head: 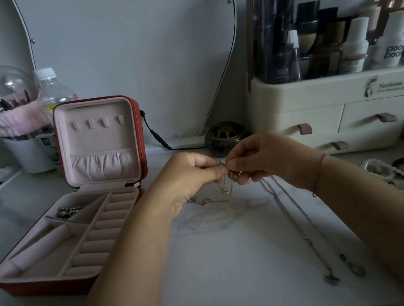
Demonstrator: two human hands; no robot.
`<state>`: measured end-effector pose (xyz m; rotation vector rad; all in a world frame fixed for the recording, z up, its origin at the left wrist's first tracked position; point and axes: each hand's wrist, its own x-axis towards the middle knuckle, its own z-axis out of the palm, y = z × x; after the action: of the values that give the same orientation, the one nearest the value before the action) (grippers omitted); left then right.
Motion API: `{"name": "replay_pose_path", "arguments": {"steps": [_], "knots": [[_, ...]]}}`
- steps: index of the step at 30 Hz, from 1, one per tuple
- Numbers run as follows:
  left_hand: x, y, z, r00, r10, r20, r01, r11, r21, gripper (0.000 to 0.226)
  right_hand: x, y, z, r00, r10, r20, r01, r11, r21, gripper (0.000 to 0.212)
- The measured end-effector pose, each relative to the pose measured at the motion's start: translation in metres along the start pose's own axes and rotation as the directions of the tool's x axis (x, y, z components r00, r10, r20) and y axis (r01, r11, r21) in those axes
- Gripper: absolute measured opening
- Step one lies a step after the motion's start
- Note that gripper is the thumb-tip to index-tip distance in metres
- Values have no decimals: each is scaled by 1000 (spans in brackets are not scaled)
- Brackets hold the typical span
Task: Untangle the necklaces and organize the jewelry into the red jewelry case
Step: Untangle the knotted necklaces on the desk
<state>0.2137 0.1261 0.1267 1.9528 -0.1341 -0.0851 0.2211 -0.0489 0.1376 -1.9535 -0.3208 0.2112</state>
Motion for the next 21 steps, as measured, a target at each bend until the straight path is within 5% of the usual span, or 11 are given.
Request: {"name": "replay_pose_path", "arguments": {"steps": [5, 21], "knots": [[-1, 3, -1, 999, -8, 44, 9, 1000, -19, 5, -2, -2, -5, 997, 18, 76, -29, 989, 144, 22], [-3, 9, 0, 994, -107, 30, 110, 980, -165, 9, -1, -4, -8, 991, 25, 134, -66, 948, 312, 25]]}}
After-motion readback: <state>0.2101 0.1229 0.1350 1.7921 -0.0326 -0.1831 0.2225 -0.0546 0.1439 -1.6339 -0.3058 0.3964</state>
